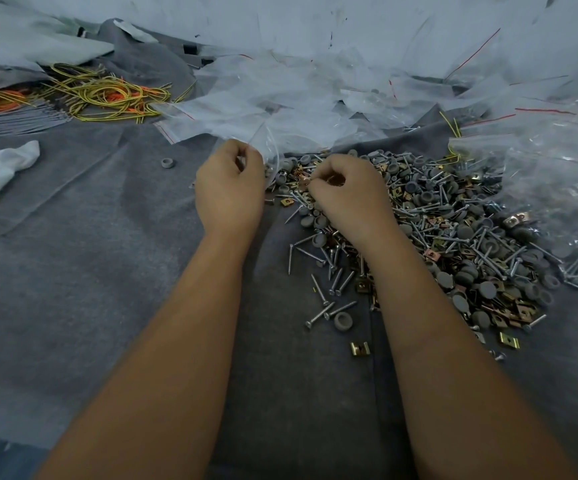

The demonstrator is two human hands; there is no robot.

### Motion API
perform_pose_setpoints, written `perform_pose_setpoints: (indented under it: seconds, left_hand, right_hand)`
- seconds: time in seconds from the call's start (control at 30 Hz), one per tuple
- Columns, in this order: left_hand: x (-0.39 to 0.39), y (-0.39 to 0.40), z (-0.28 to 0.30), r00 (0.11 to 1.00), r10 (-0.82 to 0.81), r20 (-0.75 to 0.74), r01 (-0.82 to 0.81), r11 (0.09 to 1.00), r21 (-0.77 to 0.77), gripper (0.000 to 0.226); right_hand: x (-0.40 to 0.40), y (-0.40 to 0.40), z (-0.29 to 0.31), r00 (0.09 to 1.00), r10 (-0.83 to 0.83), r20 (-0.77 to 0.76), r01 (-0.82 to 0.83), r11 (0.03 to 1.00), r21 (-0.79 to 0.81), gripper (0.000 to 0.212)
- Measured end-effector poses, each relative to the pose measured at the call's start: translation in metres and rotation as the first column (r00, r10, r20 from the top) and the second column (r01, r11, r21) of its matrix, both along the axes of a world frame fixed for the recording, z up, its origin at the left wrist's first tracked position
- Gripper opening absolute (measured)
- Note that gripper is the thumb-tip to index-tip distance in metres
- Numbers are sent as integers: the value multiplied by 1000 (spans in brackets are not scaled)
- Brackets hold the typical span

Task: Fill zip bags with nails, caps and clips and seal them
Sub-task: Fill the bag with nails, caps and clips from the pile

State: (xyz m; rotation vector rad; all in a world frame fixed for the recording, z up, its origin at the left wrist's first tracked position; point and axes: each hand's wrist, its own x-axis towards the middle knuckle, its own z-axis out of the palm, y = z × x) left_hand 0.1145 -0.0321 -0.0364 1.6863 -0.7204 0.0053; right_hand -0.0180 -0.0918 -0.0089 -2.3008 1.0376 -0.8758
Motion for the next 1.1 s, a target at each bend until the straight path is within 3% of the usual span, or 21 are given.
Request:
perform_pose_setpoints:
  seconds: [0.1,0.2,0.33,0.43,0.57,0.63,0.77,0.83,1.0,1.1]
  left_hand:
    - [-1,0,0,1000,-18,2,18,1000,-3,21]
    - [-1,-1,-1,1000,-27,3,27,1000,9,21]
    - [0,-1,-1,999,-32,0,32,999,11,21]
    - [-1,-2,-1,998,-55,24,55,998,22,19]
    - [-2,-2,-2,996,-71,63,65,993,95,18]
    - [-3,-3,-2,993,-79,82,67,988,138,18]
    - [-6,-2,-1,983,-125,132,101,979,176,17]
    - [-7,0,0,978,-153,141,129,977,167,17]
    - [-10,1,0,969,-199,146,188,979,85,19]
    - [-12,1,0,965,-203,164,196,979,58,20]
  right_hand:
    - [-2,0,0,991,-4,-130,0,1000,-27,13]
    - [-2,2,8,998,52,-33,-50,996,77,17]
    - [-6,-5,8,966,-9,-258,1,1000,-31,15]
    - [-9,-6,9,995,10,-95,0,995,101,14]
    - [-10,-12,7,960,-61,-274,46,997,-60,19]
    - [-9,-10,6,977,-48,-208,45,999,-22,17]
    - [-3,1,9,996,1,92,-6,999,51,11]
    - [1,4,9,990,27,136,-26,1000,-10,7]
    - [8,2,-4,998,0,-65,-21,948,-316,10]
    - [8,1,-6,999,19,-41,-32,937,-347,20]
